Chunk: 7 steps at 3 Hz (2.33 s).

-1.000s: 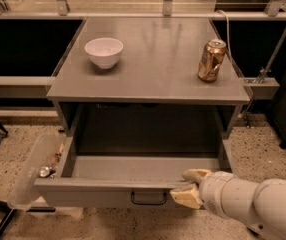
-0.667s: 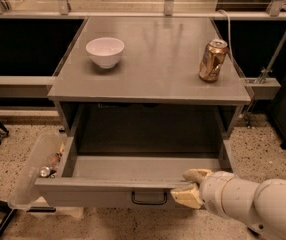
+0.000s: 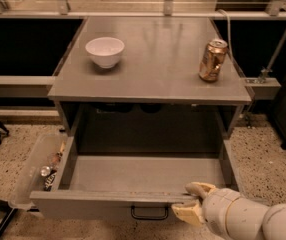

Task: Open top drawer

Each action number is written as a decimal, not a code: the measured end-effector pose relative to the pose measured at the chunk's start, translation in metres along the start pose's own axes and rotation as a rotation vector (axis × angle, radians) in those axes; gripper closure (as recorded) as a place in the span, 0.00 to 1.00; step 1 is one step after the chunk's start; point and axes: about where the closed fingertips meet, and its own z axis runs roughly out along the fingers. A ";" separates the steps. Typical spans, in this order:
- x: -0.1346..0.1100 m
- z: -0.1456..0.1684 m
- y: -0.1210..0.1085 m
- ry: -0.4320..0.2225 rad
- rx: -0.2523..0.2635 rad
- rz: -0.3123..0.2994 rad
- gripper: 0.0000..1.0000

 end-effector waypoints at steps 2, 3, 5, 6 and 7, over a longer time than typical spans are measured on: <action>0.000 0.000 -0.001 0.000 0.000 0.000 0.83; 0.000 0.000 -0.001 0.000 0.000 0.000 0.59; 0.000 0.000 -0.001 0.000 0.000 0.000 0.13; 0.000 0.000 -0.001 0.000 0.000 0.000 0.00; 0.000 0.000 0.000 0.000 0.000 0.000 0.00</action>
Offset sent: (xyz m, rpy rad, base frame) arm -0.0001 -0.0007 0.0001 0.0000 0.0000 0.0000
